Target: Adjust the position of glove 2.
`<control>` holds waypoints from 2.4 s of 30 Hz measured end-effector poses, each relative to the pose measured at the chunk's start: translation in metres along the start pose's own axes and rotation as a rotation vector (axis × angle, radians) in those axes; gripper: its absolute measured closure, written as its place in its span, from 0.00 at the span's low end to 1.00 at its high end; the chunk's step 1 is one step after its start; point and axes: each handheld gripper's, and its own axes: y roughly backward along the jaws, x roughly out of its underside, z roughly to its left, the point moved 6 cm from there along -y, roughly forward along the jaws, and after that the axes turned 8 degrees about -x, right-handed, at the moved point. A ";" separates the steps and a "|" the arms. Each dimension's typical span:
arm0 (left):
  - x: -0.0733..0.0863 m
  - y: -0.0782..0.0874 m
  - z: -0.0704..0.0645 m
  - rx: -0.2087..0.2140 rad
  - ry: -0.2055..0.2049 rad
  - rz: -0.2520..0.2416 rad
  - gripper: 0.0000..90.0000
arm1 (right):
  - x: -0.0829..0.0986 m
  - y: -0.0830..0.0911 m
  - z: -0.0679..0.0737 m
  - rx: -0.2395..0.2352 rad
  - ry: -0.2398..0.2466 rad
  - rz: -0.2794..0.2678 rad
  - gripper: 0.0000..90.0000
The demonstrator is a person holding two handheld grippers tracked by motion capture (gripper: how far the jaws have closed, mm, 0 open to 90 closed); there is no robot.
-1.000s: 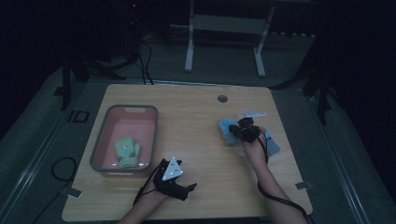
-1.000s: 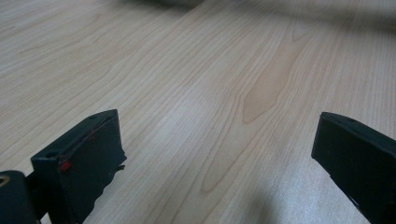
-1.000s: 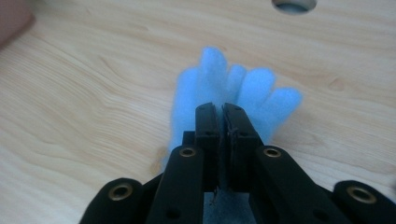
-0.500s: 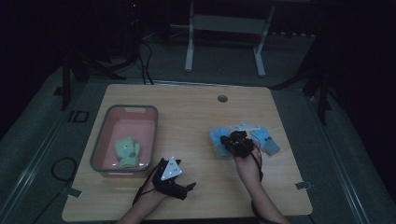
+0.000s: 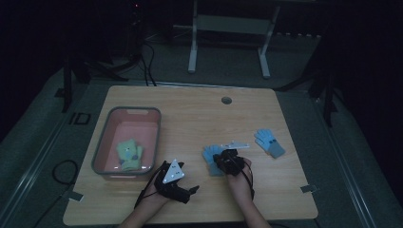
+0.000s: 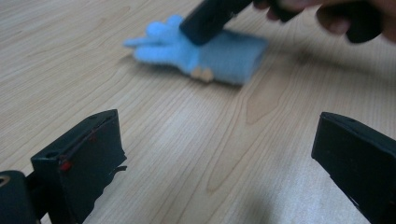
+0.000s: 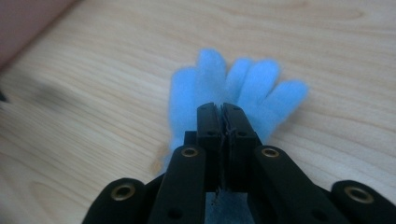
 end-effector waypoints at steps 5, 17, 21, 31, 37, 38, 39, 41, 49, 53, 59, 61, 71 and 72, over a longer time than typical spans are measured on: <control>0.000 0.000 0.000 0.003 0.001 0.001 0.03 | 0.008 -0.010 -0.003 0.008 0.028 0.007 0.79; 0.001 0.001 0.000 0.001 -0.001 0.002 0.03 | -0.002 -0.007 0.003 -0.014 0.051 -0.017 0.66; 0.001 0.001 0.000 0.004 0.003 -0.001 0.03 | -0.016 0.005 0.000 -0.051 0.105 -0.038 0.67; 0.000 0.001 0.000 0.004 0.005 0.000 0.03 | -0.027 0.052 -0.051 -0.099 0.198 -0.093 0.71; 0.001 0.001 0.001 0.001 0.008 0.003 0.03 | -0.016 0.080 -0.098 -0.042 0.219 -0.082 0.71; 0.001 0.001 0.001 0.000 0.008 0.003 0.03 | -0.014 0.084 -0.108 -0.027 0.213 -0.077 0.71; 0.001 0.001 0.001 0.001 0.010 0.003 0.03 | -0.013 0.087 -0.115 -0.019 0.208 -0.076 0.71; 0.001 0.000 0.001 -0.004 0.005 0.003 0.03 | -0.011 0.093 -0.129 -0.007 0.196 -0.076 0.71; 0.001 0.001 0.001 -0.001 0.012 0.006 0.03 | -0.004 0.104 -0.176 0.027 0.146 -0.060 0.69; 0.002 0.002 0.001 0.001 0.021 0.002 0.03 | -0.001 0.105 -0.195 0.053 0.140 -0.036 0.67; 0.002 0.004 0.002 -0.017 0.025 -0.003 0.03 | -0.001 0.105 -0.212 0.055 0.128 -0.018 0.65; 0.003 0.003 0.002 -0.014 0.024 0.002 0.03 | 0.000 0.102 -0.215 0.047 0.130 -0.012 0.65; 0.004 0.002 0.002 -0.002 0.024 0.004 0.03 | 0.012 0.073 -0.226 0.025 0.134 0.019 0.70; 0.004 0.002 0.002 -0.003 0.022 0.005 0.03 | 0.012 0.073 -0.226 0.029 0.128 0.019 0.72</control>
